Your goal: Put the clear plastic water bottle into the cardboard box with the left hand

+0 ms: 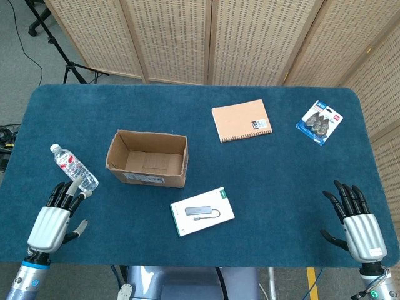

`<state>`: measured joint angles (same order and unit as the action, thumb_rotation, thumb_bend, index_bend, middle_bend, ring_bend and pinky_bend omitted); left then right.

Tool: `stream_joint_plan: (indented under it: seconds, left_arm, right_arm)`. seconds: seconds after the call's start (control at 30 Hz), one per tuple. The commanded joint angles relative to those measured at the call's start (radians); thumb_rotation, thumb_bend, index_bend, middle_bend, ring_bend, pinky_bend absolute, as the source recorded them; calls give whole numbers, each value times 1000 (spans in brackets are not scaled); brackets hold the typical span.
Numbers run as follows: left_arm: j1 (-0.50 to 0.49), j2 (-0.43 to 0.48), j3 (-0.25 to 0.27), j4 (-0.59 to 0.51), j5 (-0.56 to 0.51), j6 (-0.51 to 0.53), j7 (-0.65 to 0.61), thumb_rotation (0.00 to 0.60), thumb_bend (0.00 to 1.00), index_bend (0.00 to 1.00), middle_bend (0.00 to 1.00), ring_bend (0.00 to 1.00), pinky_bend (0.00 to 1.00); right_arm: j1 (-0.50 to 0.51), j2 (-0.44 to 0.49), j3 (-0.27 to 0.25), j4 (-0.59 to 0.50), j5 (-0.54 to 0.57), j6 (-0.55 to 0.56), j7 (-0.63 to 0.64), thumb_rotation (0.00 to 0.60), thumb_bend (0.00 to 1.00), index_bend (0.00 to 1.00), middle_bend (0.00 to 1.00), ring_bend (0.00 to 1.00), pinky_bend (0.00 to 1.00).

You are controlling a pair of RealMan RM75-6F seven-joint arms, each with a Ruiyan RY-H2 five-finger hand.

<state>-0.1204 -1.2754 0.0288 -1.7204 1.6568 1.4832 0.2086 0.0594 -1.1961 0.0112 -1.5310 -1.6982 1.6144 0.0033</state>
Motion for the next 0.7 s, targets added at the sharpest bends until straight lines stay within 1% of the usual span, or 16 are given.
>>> stream_joint_plan:
  seconds: [0.03,0.7]
  left_arm:
    - [0,0,0,0,1,0,3,600,298,254,0,0,0]
    - [-1,2,7,-3,8,-4,4,600,298,254,0,0,0]
  right_arm:
    - [1,0,0,1,0,-1,0,600,105,158,0,0,0]
    - [2,-1,1,0,5,-6,3,600,105,158,0,0,0]
